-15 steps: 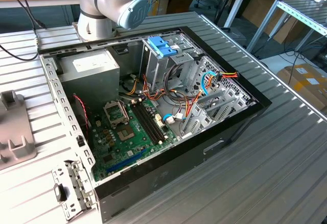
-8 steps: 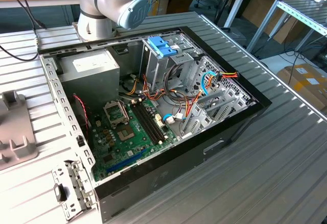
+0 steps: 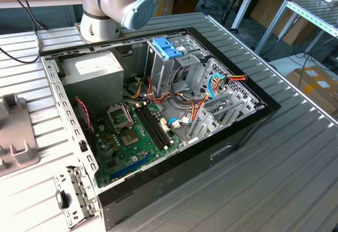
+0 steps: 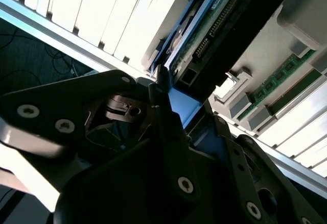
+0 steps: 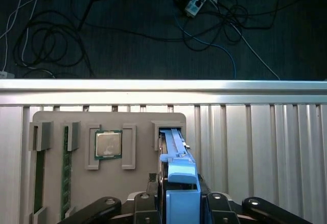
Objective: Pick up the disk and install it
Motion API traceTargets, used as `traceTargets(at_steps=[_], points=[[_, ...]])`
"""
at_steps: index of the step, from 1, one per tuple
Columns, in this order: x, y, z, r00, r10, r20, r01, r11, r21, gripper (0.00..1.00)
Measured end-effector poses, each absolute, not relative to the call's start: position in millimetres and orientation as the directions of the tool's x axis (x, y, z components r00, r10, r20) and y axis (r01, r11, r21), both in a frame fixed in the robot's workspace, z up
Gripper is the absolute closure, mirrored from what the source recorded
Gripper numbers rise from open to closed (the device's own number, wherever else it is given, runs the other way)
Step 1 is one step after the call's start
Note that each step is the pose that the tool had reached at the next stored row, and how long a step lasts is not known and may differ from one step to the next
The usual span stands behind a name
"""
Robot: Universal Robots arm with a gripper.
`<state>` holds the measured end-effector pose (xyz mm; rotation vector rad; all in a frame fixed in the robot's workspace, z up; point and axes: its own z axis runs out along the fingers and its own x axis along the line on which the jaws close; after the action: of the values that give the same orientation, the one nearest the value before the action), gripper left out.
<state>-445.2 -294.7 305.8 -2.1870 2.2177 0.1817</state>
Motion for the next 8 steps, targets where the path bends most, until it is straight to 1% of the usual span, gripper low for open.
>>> traceTargets(at_steps=[2, 3, 8], points=[[-445.3, -294.7, 305.8, -0.017, -0.995, -0.097, -0.998, 0.011, 0.068, 0.62], [-445.4, -294.7, 305.9, -0.017, -0.995, -0.097, -0.998, 0.011, 0.068, 0.55], [-445.6, -294.7, 307.3, -0.017, -0.995, -0.097, -0.998, 0.011, 0.068, 0.55]])
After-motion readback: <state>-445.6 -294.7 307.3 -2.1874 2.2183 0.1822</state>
